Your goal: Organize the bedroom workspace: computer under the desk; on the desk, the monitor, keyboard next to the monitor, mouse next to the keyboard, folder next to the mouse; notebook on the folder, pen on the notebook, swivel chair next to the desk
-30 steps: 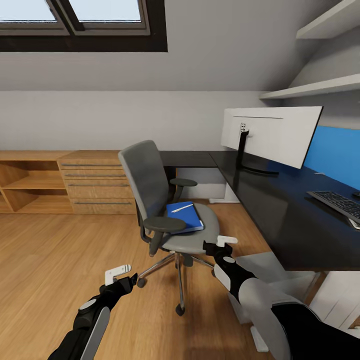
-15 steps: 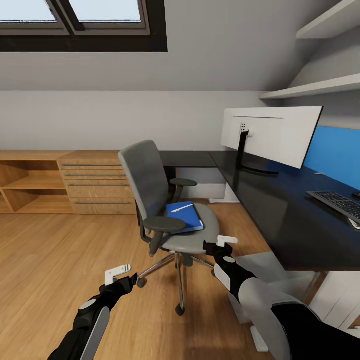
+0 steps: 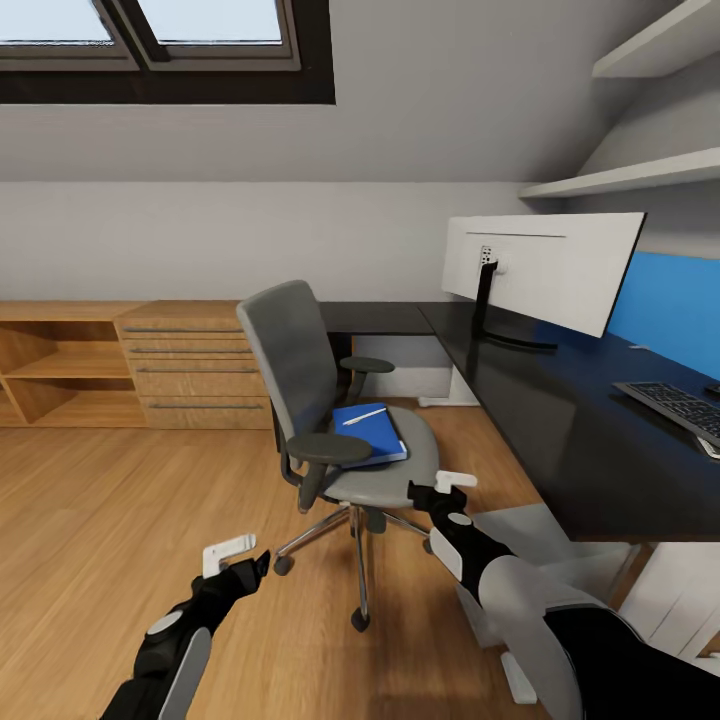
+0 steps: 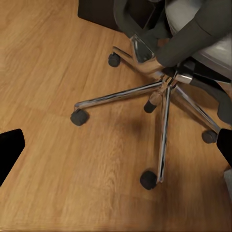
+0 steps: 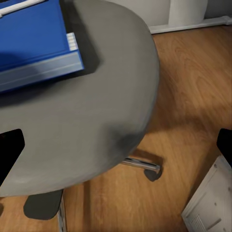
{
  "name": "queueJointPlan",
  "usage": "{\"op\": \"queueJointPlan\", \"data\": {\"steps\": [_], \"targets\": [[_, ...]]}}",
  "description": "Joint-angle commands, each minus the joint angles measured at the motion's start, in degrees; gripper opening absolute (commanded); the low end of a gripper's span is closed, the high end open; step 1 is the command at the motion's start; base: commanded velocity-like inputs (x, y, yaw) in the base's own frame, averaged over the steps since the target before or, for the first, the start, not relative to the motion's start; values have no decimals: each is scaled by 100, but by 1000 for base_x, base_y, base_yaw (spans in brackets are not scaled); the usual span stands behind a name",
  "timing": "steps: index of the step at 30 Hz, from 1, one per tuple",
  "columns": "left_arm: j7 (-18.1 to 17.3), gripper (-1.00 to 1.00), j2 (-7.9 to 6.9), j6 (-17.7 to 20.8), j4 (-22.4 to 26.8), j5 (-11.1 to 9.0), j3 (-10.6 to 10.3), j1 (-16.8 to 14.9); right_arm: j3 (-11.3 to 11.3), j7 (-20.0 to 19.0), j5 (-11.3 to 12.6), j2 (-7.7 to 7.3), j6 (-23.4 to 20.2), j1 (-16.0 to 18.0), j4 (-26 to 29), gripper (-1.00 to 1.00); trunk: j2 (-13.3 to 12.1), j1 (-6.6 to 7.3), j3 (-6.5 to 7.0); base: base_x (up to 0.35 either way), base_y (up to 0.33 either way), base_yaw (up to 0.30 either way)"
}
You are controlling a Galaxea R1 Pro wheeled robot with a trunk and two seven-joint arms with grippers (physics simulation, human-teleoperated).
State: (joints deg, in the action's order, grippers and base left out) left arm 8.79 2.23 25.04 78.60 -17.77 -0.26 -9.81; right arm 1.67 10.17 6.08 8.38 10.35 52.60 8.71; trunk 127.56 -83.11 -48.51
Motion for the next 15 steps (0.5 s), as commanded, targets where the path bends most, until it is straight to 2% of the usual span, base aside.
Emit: {"op": "queueJointPlan", "data": {"steps": [1,5,8,12,15], "targets": [[44,100,-4,26,76,-61,-2,53,20,9,62,0,26,5,-5,100,3,1,-6,0,0,0],[44,100,-15,27,314,-60,1,249,5,2,99,-20,6,4,-8,100,3,1,-6,0,0,0],[44,100,-14,28,411,-61,0,337,-18,2,131,-91,-12,3,-10,100,3,1,-6,24,0,0],[44,100,-17,28,423,-61,3,348,-49,7,136,-112,-19,2,-10,100,3,1,-6,158,0,0],[44,100,-20,21,427,-64,7,356,-196,10,140,-117,-23,2,-10,100,3,1,-6,221,0,0]]}}
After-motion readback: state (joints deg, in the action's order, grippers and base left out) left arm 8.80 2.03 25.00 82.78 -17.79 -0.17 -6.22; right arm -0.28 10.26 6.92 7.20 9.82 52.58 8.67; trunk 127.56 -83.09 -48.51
